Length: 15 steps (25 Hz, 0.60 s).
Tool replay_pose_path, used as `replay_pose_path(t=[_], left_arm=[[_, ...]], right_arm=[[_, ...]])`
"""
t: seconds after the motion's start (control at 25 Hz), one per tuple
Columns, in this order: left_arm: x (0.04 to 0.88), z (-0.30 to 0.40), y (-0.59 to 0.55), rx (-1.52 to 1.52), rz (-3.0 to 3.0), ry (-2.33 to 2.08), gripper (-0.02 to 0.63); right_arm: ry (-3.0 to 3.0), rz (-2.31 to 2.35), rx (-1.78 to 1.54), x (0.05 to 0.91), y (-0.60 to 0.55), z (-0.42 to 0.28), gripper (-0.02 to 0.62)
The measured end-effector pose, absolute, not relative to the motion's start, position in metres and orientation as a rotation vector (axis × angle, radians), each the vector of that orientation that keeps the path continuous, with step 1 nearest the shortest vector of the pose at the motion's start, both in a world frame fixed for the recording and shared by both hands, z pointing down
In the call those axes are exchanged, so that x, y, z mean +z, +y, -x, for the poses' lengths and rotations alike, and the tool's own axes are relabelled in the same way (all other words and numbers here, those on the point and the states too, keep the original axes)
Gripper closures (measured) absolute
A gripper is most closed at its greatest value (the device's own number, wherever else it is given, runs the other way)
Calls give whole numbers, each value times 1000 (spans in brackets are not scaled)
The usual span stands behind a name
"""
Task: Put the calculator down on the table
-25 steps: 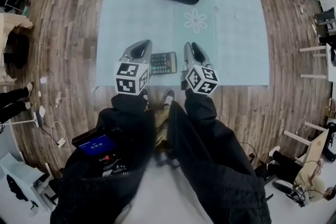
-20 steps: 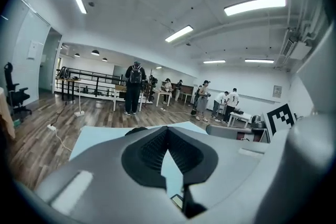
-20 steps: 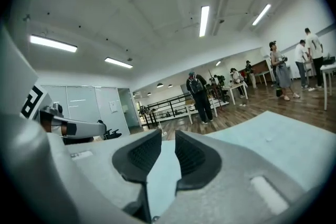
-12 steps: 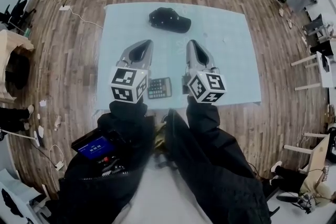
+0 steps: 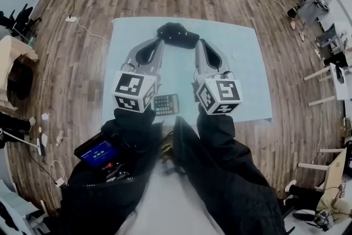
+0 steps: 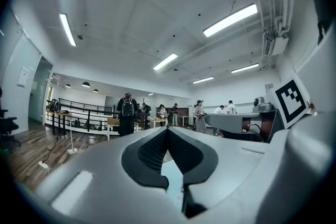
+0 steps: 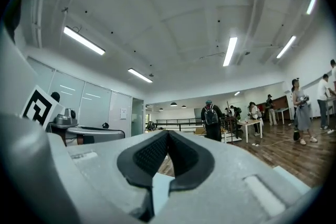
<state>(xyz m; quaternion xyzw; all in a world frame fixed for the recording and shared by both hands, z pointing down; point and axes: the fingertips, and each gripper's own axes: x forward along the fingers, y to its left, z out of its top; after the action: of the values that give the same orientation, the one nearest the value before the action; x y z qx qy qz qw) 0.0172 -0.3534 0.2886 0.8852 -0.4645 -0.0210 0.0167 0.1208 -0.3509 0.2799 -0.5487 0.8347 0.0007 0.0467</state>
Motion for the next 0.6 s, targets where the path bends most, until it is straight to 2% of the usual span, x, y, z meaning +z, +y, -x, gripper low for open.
replay_pose_path(t=[0.32,0.6], left_arm=[[265,-32,-347,-69,-2841,-1468,606],[263,-42,-338,-85,-2858,-1451,607]], right_arm=[[2548,1682,214,244,-339,-110,594],[2521,1700,261,238,-329,-109,594]])
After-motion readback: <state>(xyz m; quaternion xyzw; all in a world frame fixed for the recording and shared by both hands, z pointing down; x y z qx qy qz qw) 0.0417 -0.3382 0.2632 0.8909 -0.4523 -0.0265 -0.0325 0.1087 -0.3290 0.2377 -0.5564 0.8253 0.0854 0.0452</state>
